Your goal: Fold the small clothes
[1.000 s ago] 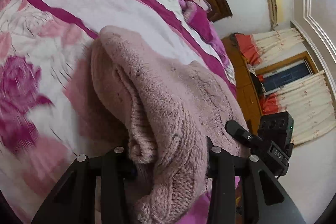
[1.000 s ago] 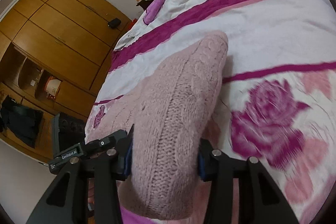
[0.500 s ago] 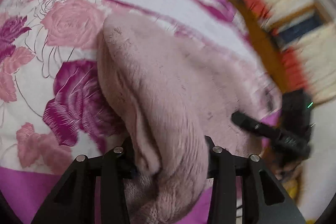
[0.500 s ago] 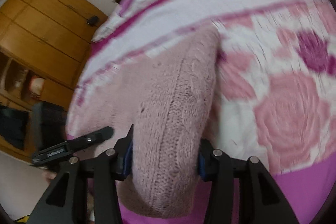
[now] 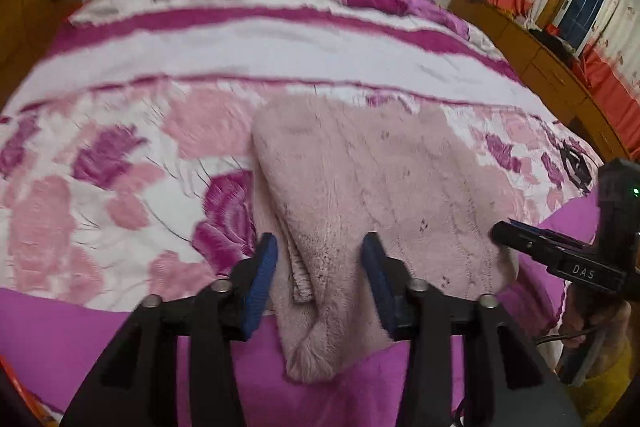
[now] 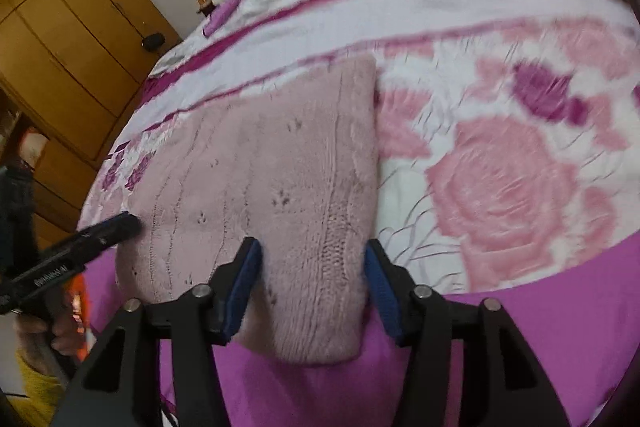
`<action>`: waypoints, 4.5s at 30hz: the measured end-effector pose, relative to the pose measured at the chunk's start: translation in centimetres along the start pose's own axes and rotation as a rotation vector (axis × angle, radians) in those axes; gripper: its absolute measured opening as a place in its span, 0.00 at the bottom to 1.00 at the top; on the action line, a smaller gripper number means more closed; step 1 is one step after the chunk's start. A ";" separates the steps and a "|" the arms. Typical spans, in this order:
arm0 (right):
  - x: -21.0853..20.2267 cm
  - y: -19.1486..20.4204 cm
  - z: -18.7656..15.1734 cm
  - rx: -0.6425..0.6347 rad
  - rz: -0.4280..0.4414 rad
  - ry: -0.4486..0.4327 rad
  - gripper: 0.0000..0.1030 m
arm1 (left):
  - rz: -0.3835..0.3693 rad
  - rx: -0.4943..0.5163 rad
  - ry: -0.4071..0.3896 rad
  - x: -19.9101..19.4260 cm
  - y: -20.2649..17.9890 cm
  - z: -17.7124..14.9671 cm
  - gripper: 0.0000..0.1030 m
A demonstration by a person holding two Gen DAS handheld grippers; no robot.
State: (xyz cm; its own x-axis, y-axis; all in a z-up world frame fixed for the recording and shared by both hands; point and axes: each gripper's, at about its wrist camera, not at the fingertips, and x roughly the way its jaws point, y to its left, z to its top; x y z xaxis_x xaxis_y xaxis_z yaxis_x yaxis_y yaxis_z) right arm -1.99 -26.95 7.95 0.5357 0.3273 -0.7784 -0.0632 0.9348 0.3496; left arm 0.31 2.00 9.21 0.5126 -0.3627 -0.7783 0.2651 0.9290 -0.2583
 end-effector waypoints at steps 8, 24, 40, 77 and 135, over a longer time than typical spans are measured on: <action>-1.0 1.6 -0.2 -0.089 -0.026 -0.056 0.22 | -0.017 0.048 0.021 1.8 -1.7 -1.2 0.00; -1.7 2.5 -2.2 -0.054 -0.030 -0.120 0.44 | 0.093 -0.027 -0.002 1.1 -1.5 -2.9 0.00; -2.4 2.6 -8.0 -0.055 -0.084 -0.156 0.74 | 0.207 -0.041 -0.012 0.3 -2.9 -7.7 0.13; -0.1 1.4 -9.4 -0.052 -0.115 -0.164 0.80 | 0.294 -0.018 -0.029 2.8 -2.8 -10.0 0.21; -0.1 1.4 -9.5 -0.053 -0.115 -0.164 0.80 | 0.295 -0.017 -0.029 2.8 -2.8 -10.1 0.21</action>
State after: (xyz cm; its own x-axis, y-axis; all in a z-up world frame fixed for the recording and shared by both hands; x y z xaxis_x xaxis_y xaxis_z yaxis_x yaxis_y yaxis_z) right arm -10.13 -24.41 3.59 0.6720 0.1955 -0.7143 -0.0355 0.9719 0.2326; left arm -7.25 -0.89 2.01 0.5883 -0.0788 -0.8048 0.0876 0.9956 -0.0334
